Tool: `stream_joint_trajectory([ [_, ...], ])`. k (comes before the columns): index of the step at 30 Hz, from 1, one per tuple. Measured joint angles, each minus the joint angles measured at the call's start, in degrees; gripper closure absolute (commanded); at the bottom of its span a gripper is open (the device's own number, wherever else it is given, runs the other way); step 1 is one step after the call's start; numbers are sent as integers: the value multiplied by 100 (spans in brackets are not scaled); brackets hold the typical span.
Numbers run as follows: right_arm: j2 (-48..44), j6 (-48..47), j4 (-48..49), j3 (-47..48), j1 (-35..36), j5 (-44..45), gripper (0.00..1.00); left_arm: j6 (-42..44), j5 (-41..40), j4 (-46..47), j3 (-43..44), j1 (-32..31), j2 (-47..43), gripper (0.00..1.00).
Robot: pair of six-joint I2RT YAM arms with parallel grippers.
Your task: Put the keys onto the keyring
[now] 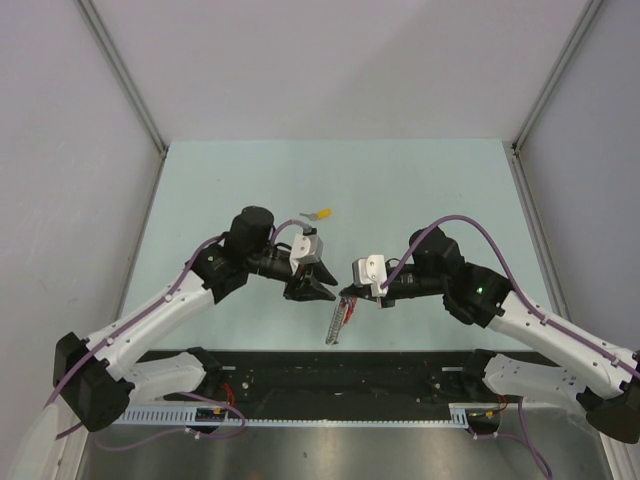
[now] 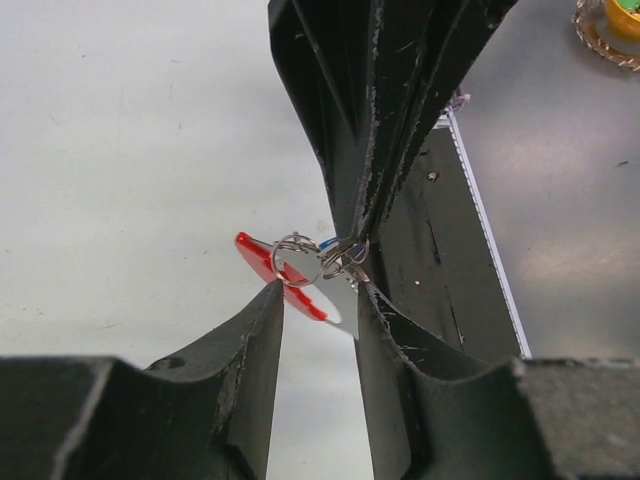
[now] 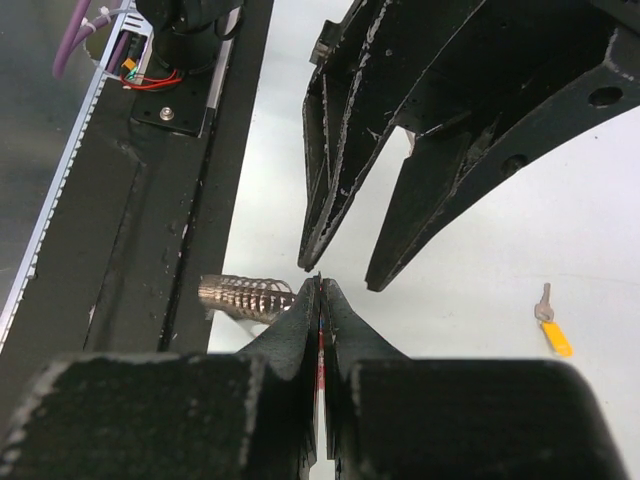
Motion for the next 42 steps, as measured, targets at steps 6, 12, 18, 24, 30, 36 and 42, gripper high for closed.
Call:
stream_joint_trajectory([
  [6,4,0,0,0,15,-11,100,44,28,-9,0,-118,146,61],
  [12,7,0,0,2,31,-13,100,39,37,-4,0,-129,186,61],
  [18,66,0,2,11,59,-31,100,33,68,59,0,-136,186,60],
  [24,79,0,2,11,63,-46,100,33,179,116,0,-142,201,62],
  [30,79,0,2,28,68,-44,100,35,208,116,0,-173,260,77],
  [36,79,-2,0,31,81,9,100,39,214,101,0,-188,280,99],
  [42,-76,0,-210,31,85,304,100,35,168,96,0,-195,278,100],
])
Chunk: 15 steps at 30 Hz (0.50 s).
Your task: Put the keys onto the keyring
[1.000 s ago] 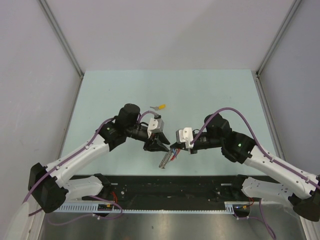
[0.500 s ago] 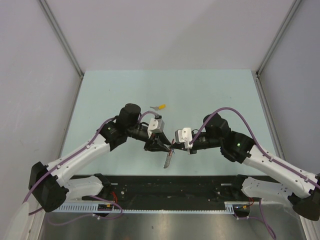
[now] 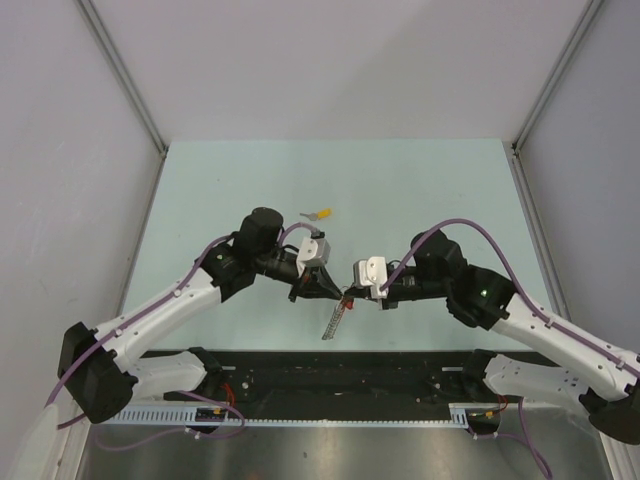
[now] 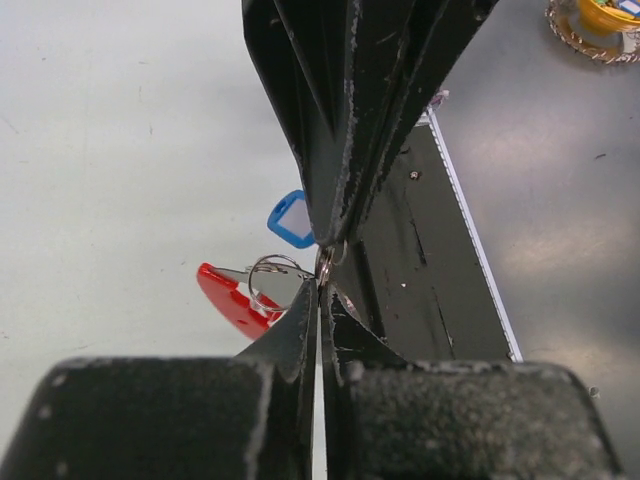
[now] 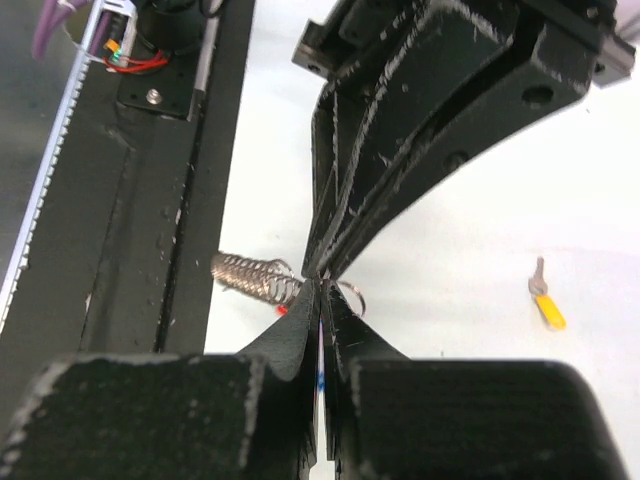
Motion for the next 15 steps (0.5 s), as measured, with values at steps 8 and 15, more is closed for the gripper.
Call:
stream_joint_trajectory([
  [8,-291,66,-361,2,24,415,100,-365,-52,372,-44,-13,-33,100],
  [15,-291,243,-442,2,170,702,100,-1027,-289,726,-210,-13,-181,100],
])
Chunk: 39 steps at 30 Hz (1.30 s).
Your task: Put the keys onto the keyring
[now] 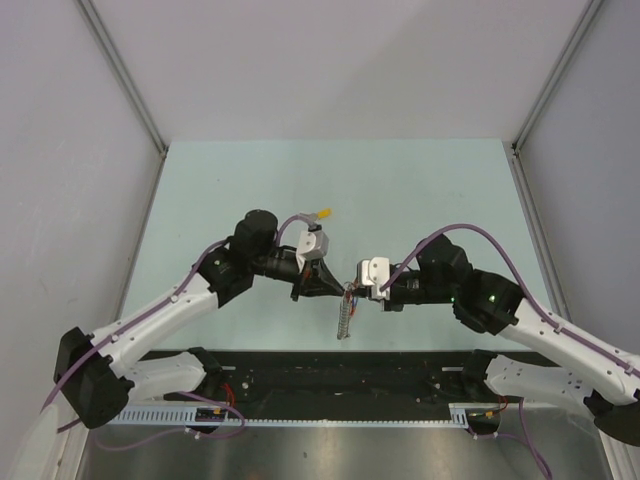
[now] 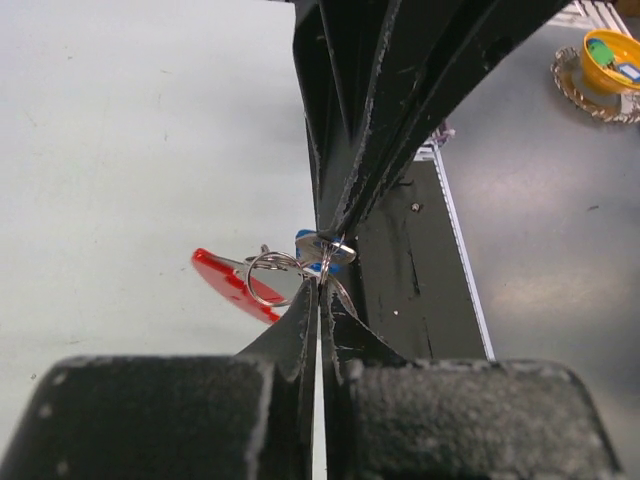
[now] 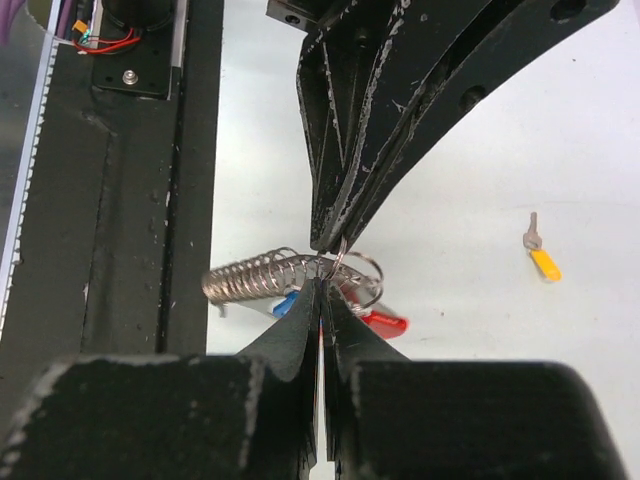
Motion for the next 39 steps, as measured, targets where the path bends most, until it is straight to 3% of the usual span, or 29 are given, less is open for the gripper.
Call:
stream_joint_trajectory([
  [12,-157,295,695,-391,114,496,100,-1384,-745,1255,-697,0,-584,99],
  [16,-162,339,833,-466,114,623,100,-1832,-1069,1729,-922,0,-627,63],
  [26,-129,551,903,-518,-125,1088,100,-2243,-2216,1762,-1058,400,-1252,24],
  [30,28,774,1049,-518,-568,1307,100,-2199,-2765,1228,-1062,918,-1958,1],
  [39,1217,1427,1945,-455,-2271,1554,100,-1668,-4828,-278,-1099,1399,-3414,0],
])
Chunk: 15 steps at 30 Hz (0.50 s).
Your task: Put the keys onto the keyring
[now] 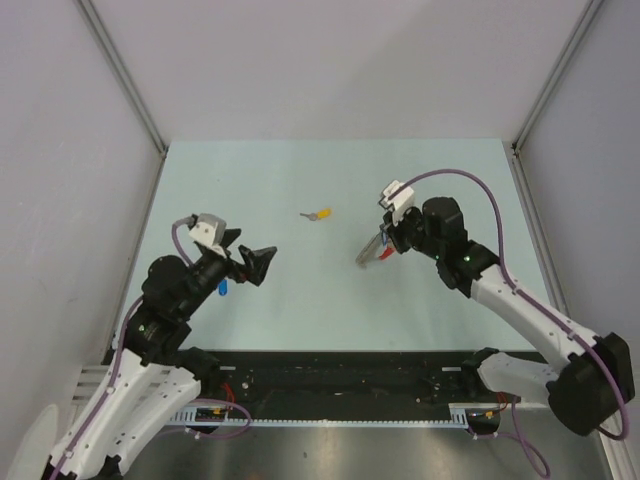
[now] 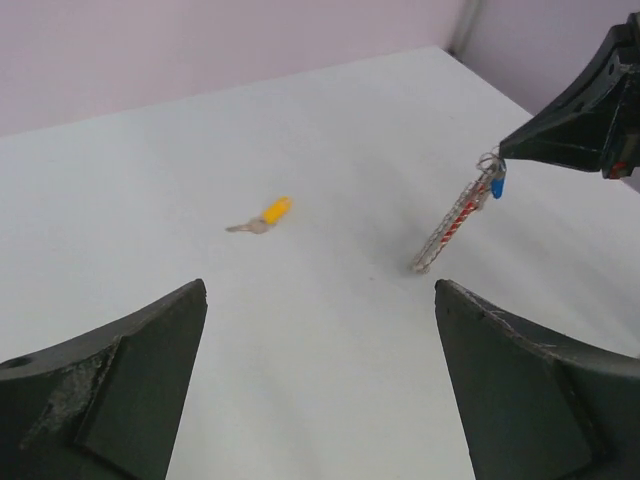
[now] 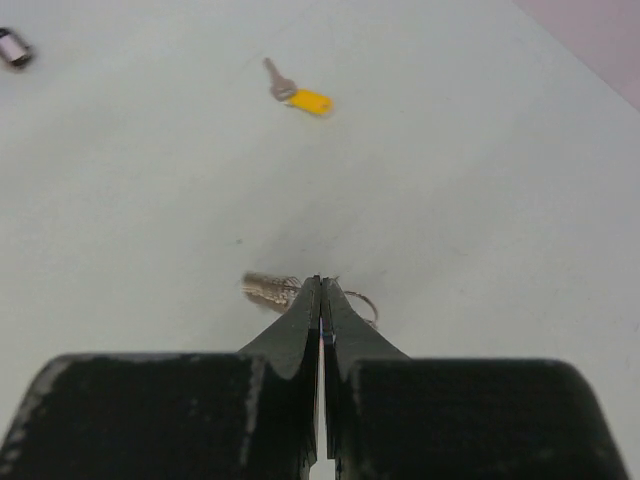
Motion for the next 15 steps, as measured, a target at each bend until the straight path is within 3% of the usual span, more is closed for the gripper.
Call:
stream_joint_trajectory([
  [8,1622,549,1333,358,-1156,50,100,153,-1172,-354,-374,63,-535,0],
  [15,1840,1152,1781,72,-1416,127,96,201,-1506,-568,-455,125,-745,0],
])
